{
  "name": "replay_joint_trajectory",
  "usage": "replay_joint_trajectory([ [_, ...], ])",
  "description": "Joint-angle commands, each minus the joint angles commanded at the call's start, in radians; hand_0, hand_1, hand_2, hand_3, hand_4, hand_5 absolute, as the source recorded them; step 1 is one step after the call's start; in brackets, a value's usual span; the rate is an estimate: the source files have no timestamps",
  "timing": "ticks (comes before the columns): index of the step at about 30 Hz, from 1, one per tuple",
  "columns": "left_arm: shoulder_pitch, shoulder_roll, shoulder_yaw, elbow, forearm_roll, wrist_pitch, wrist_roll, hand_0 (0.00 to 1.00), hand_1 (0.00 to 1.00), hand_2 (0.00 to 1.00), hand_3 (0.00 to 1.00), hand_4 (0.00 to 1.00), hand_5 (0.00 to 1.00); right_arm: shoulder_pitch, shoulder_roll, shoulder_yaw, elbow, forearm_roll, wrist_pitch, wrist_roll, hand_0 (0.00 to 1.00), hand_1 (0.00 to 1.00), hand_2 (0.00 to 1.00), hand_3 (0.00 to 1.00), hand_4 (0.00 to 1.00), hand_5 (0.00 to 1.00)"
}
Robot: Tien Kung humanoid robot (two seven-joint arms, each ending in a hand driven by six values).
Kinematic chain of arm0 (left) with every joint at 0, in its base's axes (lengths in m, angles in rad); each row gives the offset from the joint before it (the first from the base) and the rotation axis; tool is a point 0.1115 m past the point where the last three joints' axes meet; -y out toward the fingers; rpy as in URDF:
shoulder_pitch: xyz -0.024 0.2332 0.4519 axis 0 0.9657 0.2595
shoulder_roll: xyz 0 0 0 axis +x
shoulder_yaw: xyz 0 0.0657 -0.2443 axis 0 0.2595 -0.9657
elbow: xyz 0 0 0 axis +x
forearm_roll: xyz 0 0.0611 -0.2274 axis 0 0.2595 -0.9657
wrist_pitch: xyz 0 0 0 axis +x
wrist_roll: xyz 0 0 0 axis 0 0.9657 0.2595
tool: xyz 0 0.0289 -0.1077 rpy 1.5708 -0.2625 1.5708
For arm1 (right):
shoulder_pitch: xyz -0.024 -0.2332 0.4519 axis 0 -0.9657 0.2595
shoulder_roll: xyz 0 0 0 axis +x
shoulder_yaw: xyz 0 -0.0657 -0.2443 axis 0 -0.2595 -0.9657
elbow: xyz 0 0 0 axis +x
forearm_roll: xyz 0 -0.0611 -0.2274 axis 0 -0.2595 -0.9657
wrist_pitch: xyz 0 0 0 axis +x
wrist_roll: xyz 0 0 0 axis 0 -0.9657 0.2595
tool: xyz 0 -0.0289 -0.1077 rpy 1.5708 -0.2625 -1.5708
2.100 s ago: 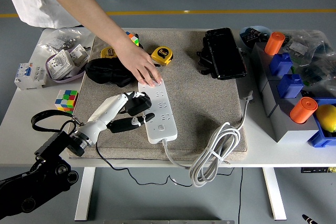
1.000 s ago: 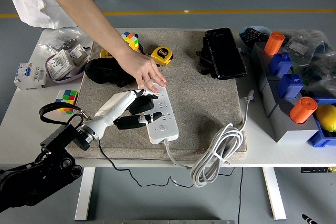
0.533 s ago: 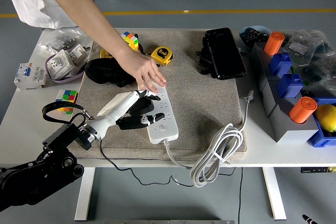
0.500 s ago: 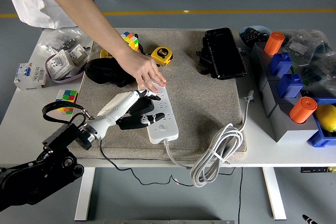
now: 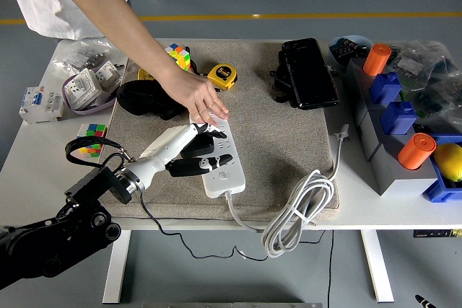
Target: Put the plug near the board,insert it into the board,press the button,pull the plug out
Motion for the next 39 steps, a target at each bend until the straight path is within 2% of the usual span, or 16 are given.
replay_joint_trajectory([
  [8,0.011,0.011,-0.055,-0.033,-0.009,0.017,-0.020,0.720,0.727,0.727,0.709,0.873,0.849,-0.002,0.001,0.003,-0.001,0.000,0.000,0.001,0.655,0.704,0.710,0.634,0.925,0.524],
  [15,0.051,0.051,-0.120,-0.159,-0.014,0.014,0.010,0.713,0.727,0.728,0.709,0.874,0.836,-0.004,-0.001,0.010,-0.001,-0.006,0.000,0.000,0.655,0.703,0.710,0.634,0.925,0.524],
  [17,0.068,0.068,-0.153,-0.219,-0.034,-0.015,0.058,0.713,0.727,0.728,0.709,0.874,0.836,-0.005,-0.002,0.010,-0.001,-0.006,0.001,-0.001,0.655,0.703,0.710,0.634,0.925,0.524],
  [18,0.076,0.076,-0.168,-0.251,-0.042,-0.033,0.089,0.332,0.467,0.573,0.681,0.868,0.555,-0.006,-0.002,0.011,-0.002,-0.007,0.001,-0.001,0.655,0.704,0.710,0.633,0.925,0.524],
  [23,0.108,0.105,-0.241,-0.383,-0.064,-0.134,0.265,0.332,0.467,0.573,0.681,0.868,0.555,-0.008,-0.004,0.011,-0.002,-0.009,0.001,-0.002,0.655,0.704,0.710,0.633,0.925,0.524],
  [24,0.112,0.108,-0.254,-0.402,-0.061,-0.159,0.303,0.160,0.187,0.338,0.739,0.764,0.273,-0.008,-0.004,0.010,-0.002,-0.009,0.002,-0.002,0.655,0.703,0.710,0.633,0.925,0.524],
  [28,0.106,0.127,-0.267,-0.435,-0.028,-0.247,0.401,0.160,0.187,0.338,0.739,0.764,0.273,-0.004,-0.006,0.007,-0.001,-0.010,0.002,-0.003,0.655,0.703,0.710,0.633,0.925,0.524],
  [29,0.103,0.132,-0.261,-0.435,-0.017,-0.262,0.400,0.160,0.187,0.338,0.739,0.764,0.273,-0.004,-0.006,0.007,-0.001,-0.011,0.002,-0.003,0.655,0.703,0.710,0.633,0.925,0.524],
  [30,0.097,0.138,-0.252,-0.433,-0.005,-0.280,0.394,0.091,0.080,0.200,0.893,0.584,0.071,-0.003,-0.006,0.007,-0.001,-0.011,0.002,-0.003,0.654,0.703,0.710,0.633,0.925,0.524],
  [35,0.051,0.180,-0.159,-0.406,0.014,-0.347,0.354,0.091,0.080,0.200,0.893,0.584,0.071,0.002,-0.013,0.008,0.001,-0.013,0.001,-0.003,0.654,0.703,0.710,0.633,0.925,0.524],
  [36,0.045,0.183,-0.143,-0.401,0.021,-0.355,0.349,0.064,0.059,0.140,0.917,0.730,0.002,0.002,-0.014,0.006,0.001,-0.013,0.001,-0.003,0.652,0.703,0.710,0.633,0.925,0.524],
  [39,0.030,0.179,-0.114,-0.386,0.048,-0.363,0.334,0.064,0.059,0.140,0.917,0.730,0.002,0.004,-0.014,0.002,0.002,-0.012,0.001,-0.003,0.652,0.703,0.710,0.633,0.925,0.524],
])
